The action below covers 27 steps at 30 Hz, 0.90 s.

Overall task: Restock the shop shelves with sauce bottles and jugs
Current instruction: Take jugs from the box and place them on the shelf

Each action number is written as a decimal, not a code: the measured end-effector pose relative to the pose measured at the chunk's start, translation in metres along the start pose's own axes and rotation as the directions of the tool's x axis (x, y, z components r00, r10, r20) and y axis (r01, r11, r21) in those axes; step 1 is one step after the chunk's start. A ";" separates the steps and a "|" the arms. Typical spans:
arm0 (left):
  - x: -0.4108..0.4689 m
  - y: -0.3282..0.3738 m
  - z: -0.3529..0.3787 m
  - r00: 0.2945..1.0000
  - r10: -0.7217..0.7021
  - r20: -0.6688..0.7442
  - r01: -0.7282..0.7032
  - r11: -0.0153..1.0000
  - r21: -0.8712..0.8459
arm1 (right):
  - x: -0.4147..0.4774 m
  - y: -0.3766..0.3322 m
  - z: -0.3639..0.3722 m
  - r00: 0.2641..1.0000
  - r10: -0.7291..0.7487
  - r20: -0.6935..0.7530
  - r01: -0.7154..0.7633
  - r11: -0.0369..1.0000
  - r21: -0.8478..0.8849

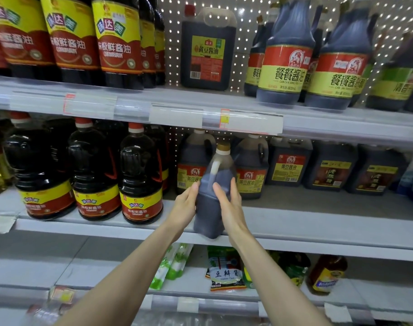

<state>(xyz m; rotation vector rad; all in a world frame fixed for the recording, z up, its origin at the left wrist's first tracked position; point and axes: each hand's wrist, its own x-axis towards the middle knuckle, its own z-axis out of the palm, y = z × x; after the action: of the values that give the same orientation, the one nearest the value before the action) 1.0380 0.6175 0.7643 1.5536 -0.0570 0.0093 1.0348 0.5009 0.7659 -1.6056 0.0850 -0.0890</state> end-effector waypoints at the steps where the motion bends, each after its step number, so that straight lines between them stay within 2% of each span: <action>1: 0.000 -0.002 0.001 1.000 0.005 -0.005 -0.005 1.000 -0.006 | 0.002 -0.001 -0.002 1.000 0.002 0.002 -0.002 1.000 0.007; 9: -0.007 -0.021 0.006 0.999 0.050 0.005 -0.050 0.995 0.088 | 0.017 -0.011 -0.015 0.999 0.030 0.039 -0.031 0.999 0.014; 18: 0.004 -0.006 -0.008 0.992 0.106 -0.061 -0.099 0.988 0.115 | 0.014 -0.004 0.000 0.991 -0.085 -0.100 0.071 0.987 -0.142; 22: 0.019 -0.007 -0.010 0.990 0.112 -0.081 -0.100 0.985 0.142 | 0.014 0.000 0.001 0.983 -0.145 -0.111 0.115 0.963 -0.244; 27: 0.040 -0.006 -0.013 0.997 0.067 -0.025 -0.063 0.988 0.139 | 0.019 0.001 -0.005 0.985 -0.149 -0.090 0.124 0.963 -0.241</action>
<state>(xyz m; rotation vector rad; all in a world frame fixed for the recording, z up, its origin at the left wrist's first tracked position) 1.0788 0.6290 0.7602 1.6897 -0.0849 0.0896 1.0527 0.4934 0.7647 -1.8423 0.0695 -0.2813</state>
